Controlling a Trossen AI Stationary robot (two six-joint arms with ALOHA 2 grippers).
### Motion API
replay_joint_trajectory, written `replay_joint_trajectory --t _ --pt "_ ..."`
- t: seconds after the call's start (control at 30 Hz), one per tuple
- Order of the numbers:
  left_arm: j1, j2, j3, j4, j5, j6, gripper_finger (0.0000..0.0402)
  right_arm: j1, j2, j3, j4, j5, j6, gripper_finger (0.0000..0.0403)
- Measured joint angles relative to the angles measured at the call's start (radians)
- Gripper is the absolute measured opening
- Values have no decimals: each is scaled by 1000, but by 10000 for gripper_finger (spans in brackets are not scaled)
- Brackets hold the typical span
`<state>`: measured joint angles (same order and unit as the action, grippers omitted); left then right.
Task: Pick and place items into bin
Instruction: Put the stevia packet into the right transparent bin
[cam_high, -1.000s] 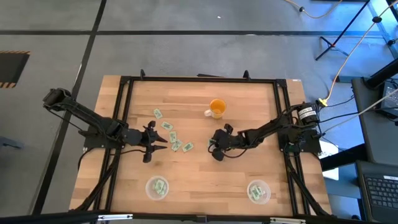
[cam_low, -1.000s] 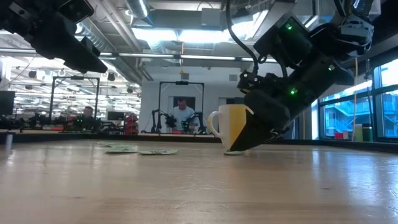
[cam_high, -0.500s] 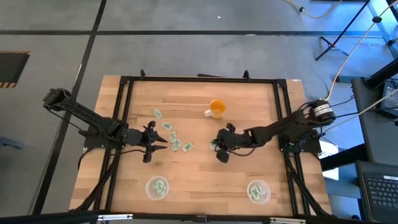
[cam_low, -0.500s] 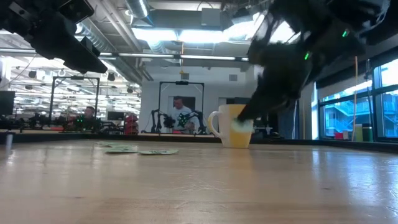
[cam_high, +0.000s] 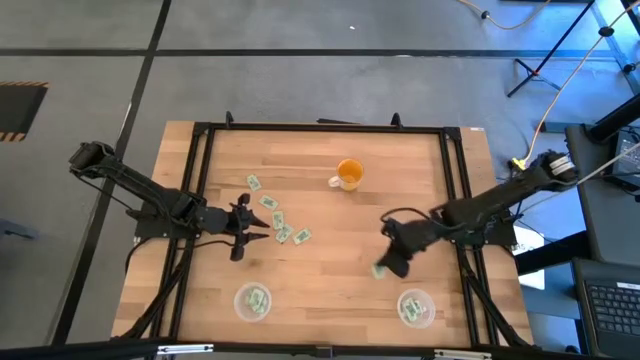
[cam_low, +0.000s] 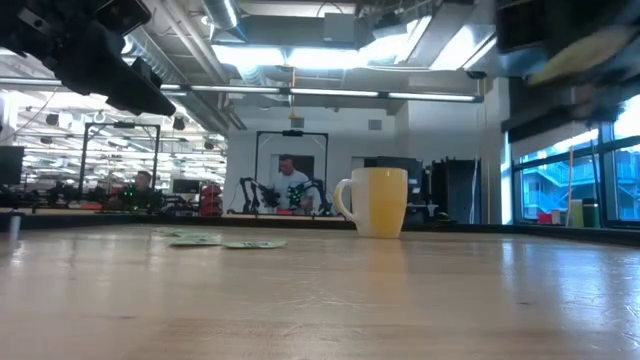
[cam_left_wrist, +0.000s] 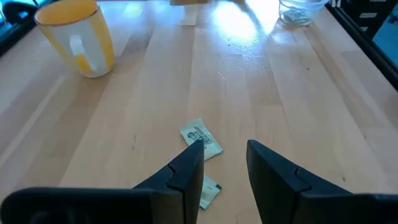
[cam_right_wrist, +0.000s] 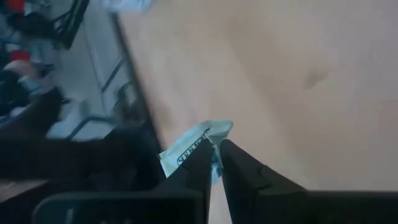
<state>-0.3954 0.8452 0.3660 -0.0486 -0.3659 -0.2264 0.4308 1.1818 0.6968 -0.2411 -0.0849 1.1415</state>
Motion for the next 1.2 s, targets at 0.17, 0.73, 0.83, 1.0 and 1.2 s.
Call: replay_joint_trajectory --t 0.17,0.73,0.83,1.0,1.2 --pt "0 0 0 0 -6 43 116 194 -28 0 3 74 222 14" --pt "1 0 0 105 -10 197 116 571 101 1 -138 249 904 13" --pt "1 0 0 105 -10 197 116 578 136 1 -143 249 976 15" --pt "1 0 0 105 -11 201 116 576 184 1 -135 243 986 16" --pt "1 0 0 105 -11 205 116 576 214 1 -125 242 986 17"
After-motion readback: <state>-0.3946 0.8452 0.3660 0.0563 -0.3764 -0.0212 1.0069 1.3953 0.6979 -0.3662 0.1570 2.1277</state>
